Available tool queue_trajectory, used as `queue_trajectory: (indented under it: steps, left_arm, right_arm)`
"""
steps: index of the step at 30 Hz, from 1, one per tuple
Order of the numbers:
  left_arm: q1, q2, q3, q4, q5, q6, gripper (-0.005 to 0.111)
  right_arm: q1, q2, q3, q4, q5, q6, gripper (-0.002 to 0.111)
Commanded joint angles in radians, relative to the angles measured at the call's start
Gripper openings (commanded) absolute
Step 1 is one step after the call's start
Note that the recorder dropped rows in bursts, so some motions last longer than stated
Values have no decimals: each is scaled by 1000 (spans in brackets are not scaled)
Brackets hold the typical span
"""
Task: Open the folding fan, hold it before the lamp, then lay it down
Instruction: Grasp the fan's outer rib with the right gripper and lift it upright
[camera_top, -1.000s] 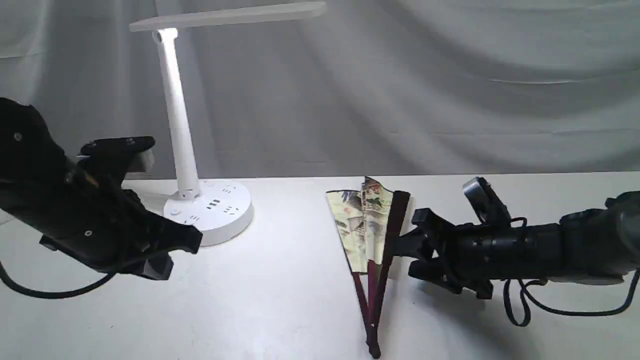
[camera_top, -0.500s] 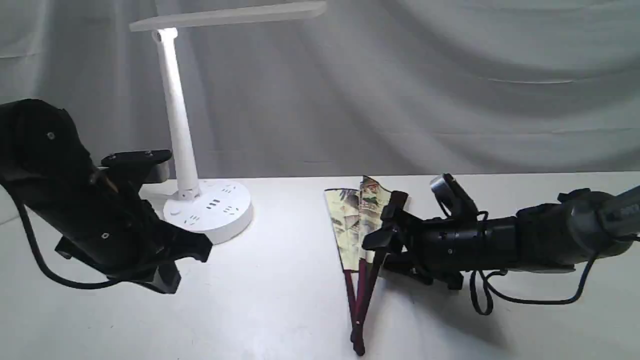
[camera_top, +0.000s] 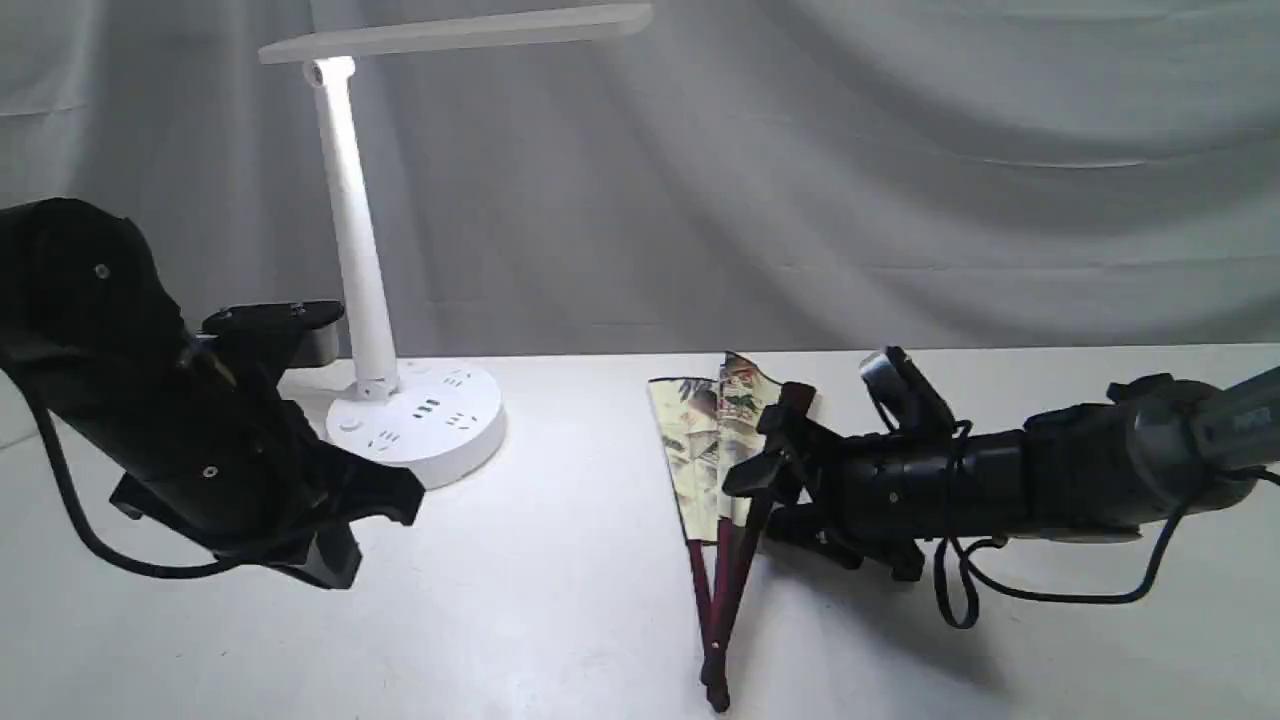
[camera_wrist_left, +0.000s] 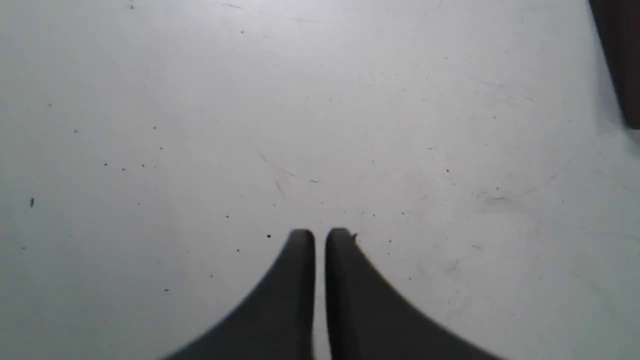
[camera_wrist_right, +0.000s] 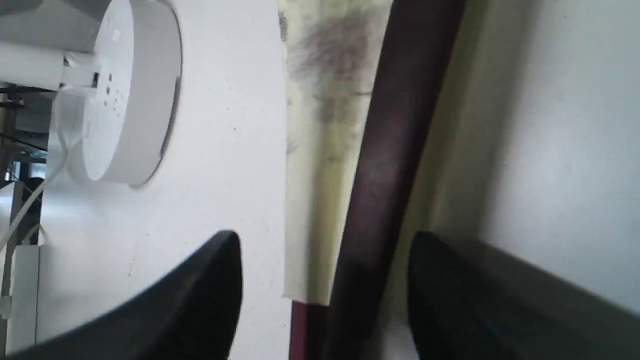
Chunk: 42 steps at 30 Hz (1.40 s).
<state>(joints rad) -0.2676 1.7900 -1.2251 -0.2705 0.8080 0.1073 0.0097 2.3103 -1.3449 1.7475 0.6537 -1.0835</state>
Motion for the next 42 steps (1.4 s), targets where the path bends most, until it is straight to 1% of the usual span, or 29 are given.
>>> queue_trajectory:
  steps: [1, 4, 15, 18, 22, 24, 31, 42]
  left_arm:
    - [-4, -2, -8, -4, 12, 6, 3]
    - [-4, -2, -8, -4, 8, 6, 3]
    - [-4, -2, -8, -4, 8, 6, 3]
    - [-4, -2, -8, -4, 8, 6, 3]
    - [-4, -2, -8, -4, 8, 6, 3]
    - [-4, -2, -8, -4, 8, 6, 3]
    - [-4, -2, -8, -4, 8, 6, 3]
    - [-4, -2, -8, -4, 8, 6, 3]
  right_arm:
    - [13, 1, 0, -3, -26, 11, 51]
    - [15, 1, 0, -3, -26, 13, 49]
    - [30, 1, 0, -3, -52, 13, 36]
    - [30, 1, 0, -3, -31, 13, 28]
    - [28, 1, 0, -3, 4, 13, 9]
    - [23, 1, 0, -3, 27, 8, 1]
    - [-7, 1, 0, -3, 166, -45, 0]
    - [-97, -1, 2, -29, 513, -47, 0]
